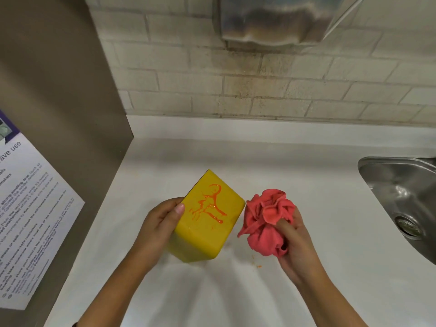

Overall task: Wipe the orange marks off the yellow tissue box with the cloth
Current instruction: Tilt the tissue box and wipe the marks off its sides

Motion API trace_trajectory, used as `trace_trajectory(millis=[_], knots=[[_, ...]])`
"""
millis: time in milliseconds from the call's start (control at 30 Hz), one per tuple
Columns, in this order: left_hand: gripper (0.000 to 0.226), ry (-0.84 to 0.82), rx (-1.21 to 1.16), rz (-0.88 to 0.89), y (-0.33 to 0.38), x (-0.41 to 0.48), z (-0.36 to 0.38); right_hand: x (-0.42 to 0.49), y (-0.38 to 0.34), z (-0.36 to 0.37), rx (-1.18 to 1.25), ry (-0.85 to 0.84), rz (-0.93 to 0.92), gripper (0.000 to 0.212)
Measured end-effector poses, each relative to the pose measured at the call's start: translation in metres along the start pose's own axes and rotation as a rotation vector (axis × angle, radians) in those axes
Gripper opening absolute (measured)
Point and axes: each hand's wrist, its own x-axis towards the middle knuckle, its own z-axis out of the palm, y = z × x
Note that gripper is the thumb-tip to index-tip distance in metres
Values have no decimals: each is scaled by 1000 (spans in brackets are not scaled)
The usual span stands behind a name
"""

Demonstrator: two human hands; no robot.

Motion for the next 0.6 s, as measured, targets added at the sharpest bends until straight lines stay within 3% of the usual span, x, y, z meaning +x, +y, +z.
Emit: trace_trajectory(millis=[200,300,433,600], knots=[[30,-4,16,73,-5,4,-2,5,-30,-6,-431,65,-140,39],[30,3,2,79,-6,5,-2,6,-36,-7,-529,48,-180,18],[33,3,-1,57,-9,7,-3,8,-41,-7,-537,76,-214,15],[36,-41,-4,83,-11,9,-3,12,-62,21,-350,5,-314,11]])
